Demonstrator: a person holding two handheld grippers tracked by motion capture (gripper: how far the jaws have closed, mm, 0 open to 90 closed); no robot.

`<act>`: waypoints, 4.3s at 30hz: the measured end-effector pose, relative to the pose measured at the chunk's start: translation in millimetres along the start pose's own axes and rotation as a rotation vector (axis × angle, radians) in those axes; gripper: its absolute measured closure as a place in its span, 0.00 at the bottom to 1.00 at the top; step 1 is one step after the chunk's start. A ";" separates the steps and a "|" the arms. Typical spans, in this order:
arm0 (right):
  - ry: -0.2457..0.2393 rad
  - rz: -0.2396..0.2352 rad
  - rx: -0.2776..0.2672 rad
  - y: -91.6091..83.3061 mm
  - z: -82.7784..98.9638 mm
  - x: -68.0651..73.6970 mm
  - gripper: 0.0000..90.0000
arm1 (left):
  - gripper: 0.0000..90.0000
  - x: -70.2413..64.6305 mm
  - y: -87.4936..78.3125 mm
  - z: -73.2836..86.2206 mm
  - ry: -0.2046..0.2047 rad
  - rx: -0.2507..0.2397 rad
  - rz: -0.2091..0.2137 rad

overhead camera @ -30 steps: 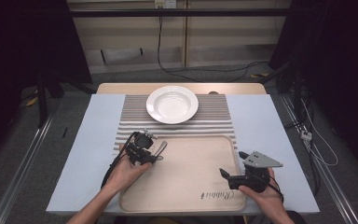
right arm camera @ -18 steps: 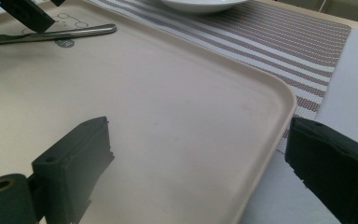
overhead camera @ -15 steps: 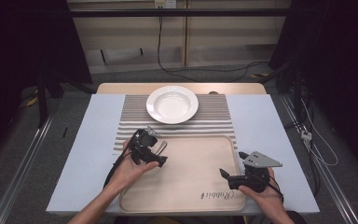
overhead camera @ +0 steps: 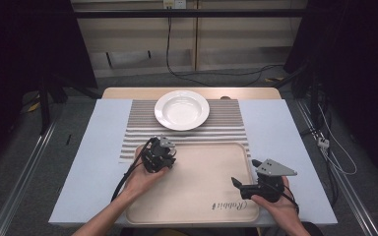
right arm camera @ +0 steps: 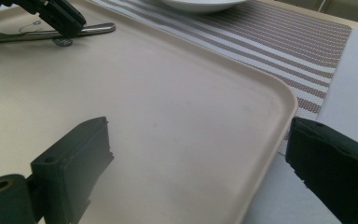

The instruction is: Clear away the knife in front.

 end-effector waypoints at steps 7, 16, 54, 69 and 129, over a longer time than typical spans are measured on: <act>0.003 -0.004 -0.001 -1.2 0.2 0.3 0.07 | 1.00 3.9 2.1 1.6 -0.009 0.027 0.011; 0.000 -0.002 -0.001 -1.4 0.3 0.9 0.08 | 1.00 9.1 -0.6 4.8 -0.005 0.056 -0.009; -0.002 -0.002 0.001 -1.5 0.3 1.4 0.08 | 1.00 25.6 -12.9 20.3 -0.015 0.123 -0.005; -0.003 -0.002 0.001 -0.3 -0.1 0.9 0.08 | 1.00 32.6 -21.9 33.7 -0.032 0.129 -0.012; 0.031 0.051 -0.025 -9.1 1.2 -4.7 0.07 | 0.07 41.3 -87.3 51.6 -0.149 -0.237 -0.110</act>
Point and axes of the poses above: each handheld gripper's, and its own axes: y roughly forward along the jaws, z roughly out of its underside, x roughly to its left, the point moved 3 cm from there along y, roughly forward along the jaws, and after that the axes turned 11 degrees about -z, right-handed, at the moved point
